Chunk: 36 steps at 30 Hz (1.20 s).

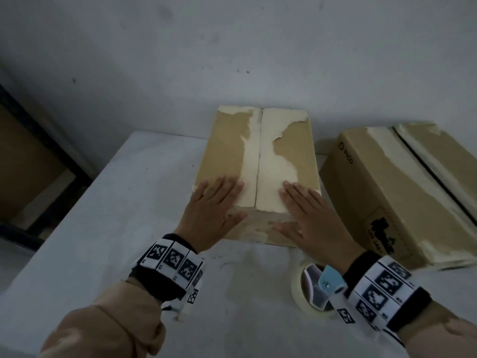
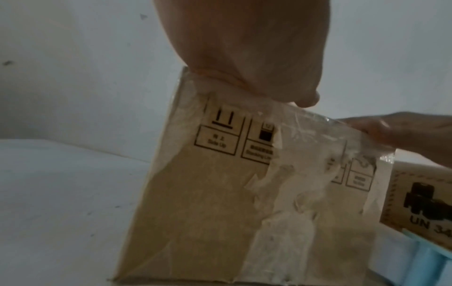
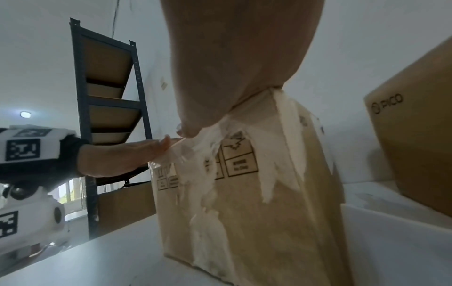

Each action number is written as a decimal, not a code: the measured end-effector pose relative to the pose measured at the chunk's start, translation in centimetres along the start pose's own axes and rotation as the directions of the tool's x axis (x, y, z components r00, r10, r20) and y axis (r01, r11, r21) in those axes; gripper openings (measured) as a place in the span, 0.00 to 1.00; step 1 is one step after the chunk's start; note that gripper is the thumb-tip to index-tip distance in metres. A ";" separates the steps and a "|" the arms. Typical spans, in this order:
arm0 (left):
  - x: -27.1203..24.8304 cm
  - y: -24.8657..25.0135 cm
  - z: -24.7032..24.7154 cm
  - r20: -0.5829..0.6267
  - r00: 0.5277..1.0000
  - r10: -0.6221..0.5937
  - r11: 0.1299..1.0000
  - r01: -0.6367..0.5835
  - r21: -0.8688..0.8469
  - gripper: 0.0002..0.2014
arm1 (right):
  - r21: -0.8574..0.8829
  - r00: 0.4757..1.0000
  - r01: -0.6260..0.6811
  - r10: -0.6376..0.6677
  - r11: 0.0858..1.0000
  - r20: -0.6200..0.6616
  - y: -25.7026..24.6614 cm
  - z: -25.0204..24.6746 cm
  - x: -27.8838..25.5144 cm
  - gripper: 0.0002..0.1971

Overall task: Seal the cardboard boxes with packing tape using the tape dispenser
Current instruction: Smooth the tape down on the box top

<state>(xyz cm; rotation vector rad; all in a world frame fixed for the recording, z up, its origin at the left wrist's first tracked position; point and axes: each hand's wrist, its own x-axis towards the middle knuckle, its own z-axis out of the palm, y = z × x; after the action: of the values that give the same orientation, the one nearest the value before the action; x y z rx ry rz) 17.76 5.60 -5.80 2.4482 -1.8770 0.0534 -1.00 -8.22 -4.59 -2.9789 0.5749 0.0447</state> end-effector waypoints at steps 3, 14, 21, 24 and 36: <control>0.4 0.8 -0.7 0.018 0.999 -0.039 0.996 0.040 -0.081 0.45 | 0.057 0.999 -0.032 0.034 0.998 -0.033 0.3 0.3 -0.3 0.51; 3.2 3.8 -1.0 0.176 0.909 -0.379 0.907 0.402 -0.126 0.35 | 0.399 0.980 -0.150 0.189 0.905 -0.060 -0.1 0.4 -0.8 0.43; 2.9 4.1 -1.3 0.169 0.912 -0.375 0.917 0.391 -0.076 0.32 | 0.445 0.936 -0.200 0.304 0.873 -0.176 0.8 2.2 -4.6 0.49; 3.0 4.2 -1.3 0.147 0.913 -0.381 0.917 0.393 -0.064 0.32 | 0.401 0.916 -0.249 0.348 0.882 -0.198 2.0 4.2 -7.5 0.48; 2.9 4.4 -0.7 0.064 0.917 -0.394 0.918 0.395 -0.008 0.31 | 0.359 0.875 -0.422 0.478 0.833 -0.081 3.7 10.0 -18.1 0.46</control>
<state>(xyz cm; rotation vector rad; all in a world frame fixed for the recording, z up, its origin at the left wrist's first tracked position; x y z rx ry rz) 14.27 1.68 -4.82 2.7889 -1.3532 -0.0598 -19.31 -3.87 -14.05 -2.4721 1.1726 -0.2443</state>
